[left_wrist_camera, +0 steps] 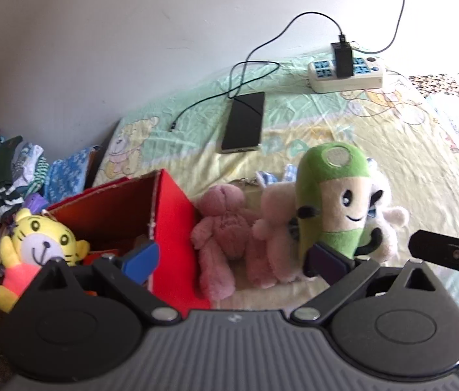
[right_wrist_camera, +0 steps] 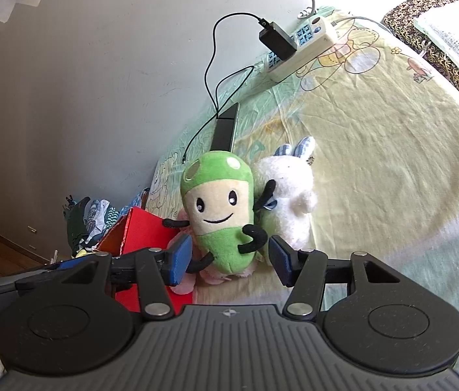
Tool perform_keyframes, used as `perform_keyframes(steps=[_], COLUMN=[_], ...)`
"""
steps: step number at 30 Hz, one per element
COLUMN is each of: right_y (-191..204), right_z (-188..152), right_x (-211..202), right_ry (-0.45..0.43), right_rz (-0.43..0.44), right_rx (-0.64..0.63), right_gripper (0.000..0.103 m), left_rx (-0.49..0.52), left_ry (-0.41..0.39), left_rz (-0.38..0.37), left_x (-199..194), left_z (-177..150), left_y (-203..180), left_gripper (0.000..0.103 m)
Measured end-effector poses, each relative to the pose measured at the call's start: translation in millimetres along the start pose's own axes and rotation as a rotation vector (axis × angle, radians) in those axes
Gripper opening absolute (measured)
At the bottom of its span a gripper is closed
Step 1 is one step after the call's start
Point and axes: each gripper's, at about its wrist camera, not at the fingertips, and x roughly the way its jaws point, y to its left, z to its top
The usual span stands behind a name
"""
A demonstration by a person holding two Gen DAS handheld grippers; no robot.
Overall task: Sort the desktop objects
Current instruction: 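Move the right tool back and grasp the green-and-white capsule plush, then carry the green-and-white plush with the right tool to the red box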
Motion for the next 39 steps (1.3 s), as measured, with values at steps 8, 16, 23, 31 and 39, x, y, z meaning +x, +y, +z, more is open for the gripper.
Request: perform_keyframes(steps=[8, 16, 23, 31, 39], right_y=[-33.2, -26.1, -15.2, -12.1, -16.6], right_z=[12.0, 35.7, 47.4, 46.9, 43.6], right_x=[6.7, 25.3, 54.8, 89.8, 96.0], right_ry=[0.015, 0.025, 0.063, 0.127, 0.186], right_rz=[-0.04, 0.022, 0.098, 0.13, 0.184], right_rx=[0.062, 0.047, 0.043, 0.036, 0.085], right_gripper=[0.057, 0.058, 0.064, 0.065, 0.06], left_rx=[-0.043, -0.108, -0.103, -0.091, -0.046], left_ry=[0.002, -0.029, -0.033, 0.015, -0.003], left_rz=[-0.159, -0.287, -0.33, -0.348, -0.338], left_x=[18.0, 27.5, 49.7, 76.6, 72.4], left_z=[-11.2, 4.3, 18.5, 24.0, 22.9], left_y=[-13.1, -8.8, -18.2, -22.0, -29.3], left_gripper=[0.098, 0.099, 0.095, 0.071, 0.065])
